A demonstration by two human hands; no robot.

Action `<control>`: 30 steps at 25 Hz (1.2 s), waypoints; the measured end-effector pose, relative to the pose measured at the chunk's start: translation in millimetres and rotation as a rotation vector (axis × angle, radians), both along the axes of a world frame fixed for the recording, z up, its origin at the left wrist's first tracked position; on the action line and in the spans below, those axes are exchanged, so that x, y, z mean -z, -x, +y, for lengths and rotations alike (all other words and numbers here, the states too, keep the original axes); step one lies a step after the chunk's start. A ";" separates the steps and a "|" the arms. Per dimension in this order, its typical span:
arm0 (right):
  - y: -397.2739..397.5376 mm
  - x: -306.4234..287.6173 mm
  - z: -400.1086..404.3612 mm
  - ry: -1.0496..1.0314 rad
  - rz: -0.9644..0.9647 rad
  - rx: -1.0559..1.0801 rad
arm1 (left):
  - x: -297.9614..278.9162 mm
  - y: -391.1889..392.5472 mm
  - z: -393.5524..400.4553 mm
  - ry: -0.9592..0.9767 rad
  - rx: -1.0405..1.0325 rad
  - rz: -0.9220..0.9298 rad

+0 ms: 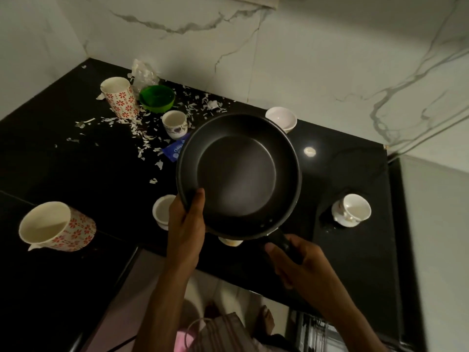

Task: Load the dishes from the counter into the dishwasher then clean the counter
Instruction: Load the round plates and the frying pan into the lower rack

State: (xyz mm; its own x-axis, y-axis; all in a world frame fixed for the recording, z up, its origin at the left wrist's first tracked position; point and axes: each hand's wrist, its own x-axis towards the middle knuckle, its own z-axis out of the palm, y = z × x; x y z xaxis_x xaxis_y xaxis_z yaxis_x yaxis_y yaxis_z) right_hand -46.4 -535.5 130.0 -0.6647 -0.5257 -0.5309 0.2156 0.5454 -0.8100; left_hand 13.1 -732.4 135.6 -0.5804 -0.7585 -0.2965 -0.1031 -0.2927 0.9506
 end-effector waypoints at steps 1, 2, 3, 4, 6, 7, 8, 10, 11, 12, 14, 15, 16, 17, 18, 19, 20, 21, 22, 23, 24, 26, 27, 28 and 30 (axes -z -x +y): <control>-5.0 0.7 4.0 0.020 -0.005 0.015 | -0.8 -2.6 5.1 -0.013 0.004 -0.005; -10.2 0.8 8.1 0.044 0.002 0.032 | -2.3 -5.4 10.9 -0.024 0.010 -0.010; -15.6 0.6 13.2 0.065 0.013 0.049 | -5.8 -8.1 18.4 -0.027 0.022 -0.010; -20.4 -0.1 18.5 0.086 0.025 0.066 | -8.5 -10.7 25.9 -0.024 0.031 -0.008; -27.5 -2.1 31.3 0.127 0.058 0.096 | -11.4 -14.0 40.6 -0.016 0.026 -0.001; -29.6 -1.5 38.4 0.146 0.076 0.107 | -11.6 -14.7 47.6 -0.008 0.025 -0.003; -31.1 -0.3 45.9 0.163 0.093 0.118 | -10.8 -15.2 54.9 -0.001 0.022 -0.002; -37.6 2.1 68.2 0.174 0.120 0.135 | -8.3 -19.1 77.2 0.007 0.006 0.003; -41.6 2.8 80.7 0.169 0.123 0.138 | -7.9 -22.1 89.4 0.019 0.002 0.004; -45.6 3.3 93.7 0.161 0.121 0.137 | -8.2 -26.3 102.4 0.031 0.003 0.005; -53.5 6.2 120.3 0.140 0.106 0.112 | -8.4 -36.5 129.9 0.041 -0.002 0.010; -57.3 8.5 133.6 0.129 0.091 0.096 | -8.9 -43.4 144.2 0.049 -0.001 0.008; -60.6 11.0 144.6 0.115 0.074 0.082 | -8.8 -50.8 156.8 0.057 0.004 0.007; -64.4 13.4 154.9 0.103 0.060 0.065 | -7.5 -58.4 168.4 0.061 0.013 0.004; -70.0 15.3 166.1 0.097 0.054 0.046 | -4.9 -67.0 180.5 0.063 0.021 -0.007; -76.2 16.9 176.2 0.099 0.056 0.033 | -2.9 -74.8 191.0 0.063 0.030 -0.019; -83.1 18.1 185.7 0.105 0.059 0.029 | 0.1 -82.1 199.2 0.059 0.034 -0.026; -90.6 18.2 194.2 0.112 0.062 0.027 | 2.4 -88.7 205.8 0.051 0.038 -0.032; -98.2 17.5 201.2 0.122 0.062 0.023 | 3.9 -94.7 210.9 0.051 0.041 -0.036; -105.6 16.1 206.9 0.134 0.060 0.020 | 4.0 -99.3 214.8 0.055 0.042 -0.040; -112.3 14.3 211.1 0.148 0.054 0.026 | 4.0 -103.2 217.4 0.059 0.045 -0.041; -126.4 10.3 217.1 0.186 0.035 0.066 | 2.6 -112.8 221.7 0.061 0.071 -0.054; -134.6 9.1 219.5 0.209 0.025 0.089 | 3.3 -119.5 222.7 0.068 0.094 -0.068; -144.0 8.6 221.0 0.230 0.015 0.107 | 4.0 -127.0 223.7 0.072 0.119 -0.080; -165.1 9.4 222.4 0.258 -0.007 0.137 | 5.2 -145.1 225.1 0.076 0.159 -0.111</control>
State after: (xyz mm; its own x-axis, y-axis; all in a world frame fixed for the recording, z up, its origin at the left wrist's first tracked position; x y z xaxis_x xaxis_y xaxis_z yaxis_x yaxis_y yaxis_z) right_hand 118.7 -313.1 120.7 -0.7357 -0.5492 -0.3965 0.2796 0.2870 -0.9162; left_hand 158.2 -507.3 130.4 -0.6617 -0.6825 -0.3105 -0.2473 -0.1922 0.9497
